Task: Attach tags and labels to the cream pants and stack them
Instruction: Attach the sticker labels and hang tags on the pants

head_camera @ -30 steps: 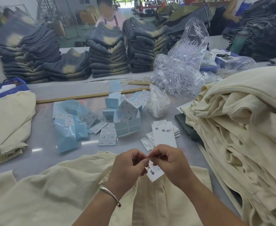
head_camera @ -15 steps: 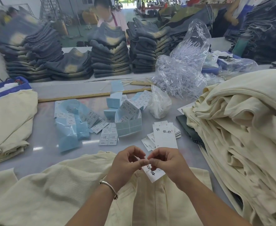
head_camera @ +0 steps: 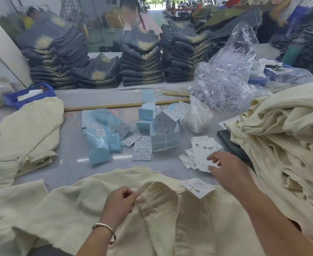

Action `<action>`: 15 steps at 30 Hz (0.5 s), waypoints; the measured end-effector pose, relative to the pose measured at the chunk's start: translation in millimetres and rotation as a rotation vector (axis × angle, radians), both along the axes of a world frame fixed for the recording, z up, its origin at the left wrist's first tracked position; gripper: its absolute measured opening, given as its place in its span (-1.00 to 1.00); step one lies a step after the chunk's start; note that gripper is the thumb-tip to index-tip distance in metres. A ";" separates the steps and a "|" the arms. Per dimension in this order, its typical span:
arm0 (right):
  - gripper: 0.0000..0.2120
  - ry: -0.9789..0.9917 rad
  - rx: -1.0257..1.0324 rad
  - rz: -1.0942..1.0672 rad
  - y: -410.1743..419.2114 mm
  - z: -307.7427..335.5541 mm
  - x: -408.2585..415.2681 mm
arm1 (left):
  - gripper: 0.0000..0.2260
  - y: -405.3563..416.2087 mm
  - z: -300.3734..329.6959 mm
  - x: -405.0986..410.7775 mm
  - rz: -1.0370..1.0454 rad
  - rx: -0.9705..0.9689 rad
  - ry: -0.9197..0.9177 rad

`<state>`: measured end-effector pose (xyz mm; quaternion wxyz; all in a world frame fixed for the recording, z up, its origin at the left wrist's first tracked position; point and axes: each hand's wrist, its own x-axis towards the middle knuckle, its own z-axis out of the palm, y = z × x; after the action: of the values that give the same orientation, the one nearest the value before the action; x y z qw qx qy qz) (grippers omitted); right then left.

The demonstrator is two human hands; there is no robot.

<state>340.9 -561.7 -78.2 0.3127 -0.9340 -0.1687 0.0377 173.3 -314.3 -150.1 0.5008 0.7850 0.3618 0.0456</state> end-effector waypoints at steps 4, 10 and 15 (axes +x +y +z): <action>-0.70 -0.065 -0.055 0.234 68.3 -17.6 -40.1 | -0.85 18.6 -12.3 -30.3 -0.090 -0.049 0.194; -0.59 -0.045 -0.797 0.318 117.9 -47.8 -67.1 | -0.58 61.5 -16.0 -90.4 -0.181 -0.093 0.559; -0.76 -0.087 -0.816 0.139 127.6 -26.7 -64.3 | -0.42 87.1 -19.7 -111.2 -0.280 -0.115 0.622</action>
<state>276.6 -434.1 -105.0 -0.0941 -0.9684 -0.2157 0.0828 62.2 -227.2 -169.7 0.4113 0.7737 0.3879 -0.2858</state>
